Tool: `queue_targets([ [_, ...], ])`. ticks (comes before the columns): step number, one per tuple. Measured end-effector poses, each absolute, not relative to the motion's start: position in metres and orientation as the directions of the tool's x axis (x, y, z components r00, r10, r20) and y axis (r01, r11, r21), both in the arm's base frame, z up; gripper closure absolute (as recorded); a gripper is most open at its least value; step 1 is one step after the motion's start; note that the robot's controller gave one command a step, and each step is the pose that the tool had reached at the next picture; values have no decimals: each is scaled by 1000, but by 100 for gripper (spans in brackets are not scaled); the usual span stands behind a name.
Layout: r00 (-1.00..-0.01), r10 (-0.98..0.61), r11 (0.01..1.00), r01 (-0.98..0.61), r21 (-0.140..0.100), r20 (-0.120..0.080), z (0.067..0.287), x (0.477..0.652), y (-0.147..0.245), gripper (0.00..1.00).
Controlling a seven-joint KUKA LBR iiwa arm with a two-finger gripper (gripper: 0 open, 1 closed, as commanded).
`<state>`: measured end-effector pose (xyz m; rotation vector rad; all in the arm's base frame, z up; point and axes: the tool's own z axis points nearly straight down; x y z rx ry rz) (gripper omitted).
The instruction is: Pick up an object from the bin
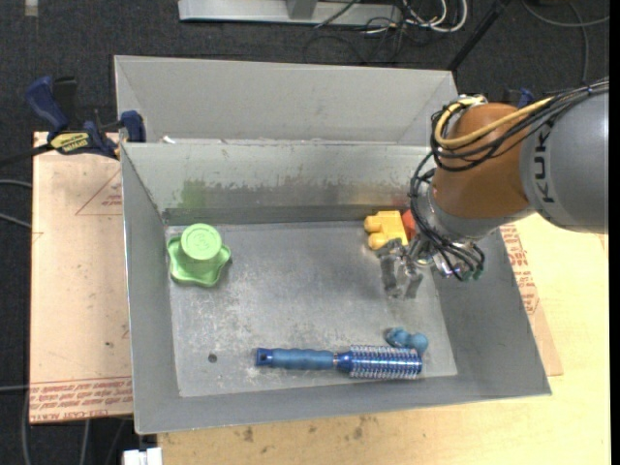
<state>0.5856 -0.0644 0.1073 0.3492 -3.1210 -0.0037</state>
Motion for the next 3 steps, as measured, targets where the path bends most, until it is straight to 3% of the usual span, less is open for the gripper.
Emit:
queue_targets([
  [1,-927,-376,927,-376,-4,-9,241,540,-56,100],
  [2,-927,-375,927,-375,0,-3,236,539,-56,0],
  [3,-782,-624,782,-624,6,4,129,483,-70,0],
])
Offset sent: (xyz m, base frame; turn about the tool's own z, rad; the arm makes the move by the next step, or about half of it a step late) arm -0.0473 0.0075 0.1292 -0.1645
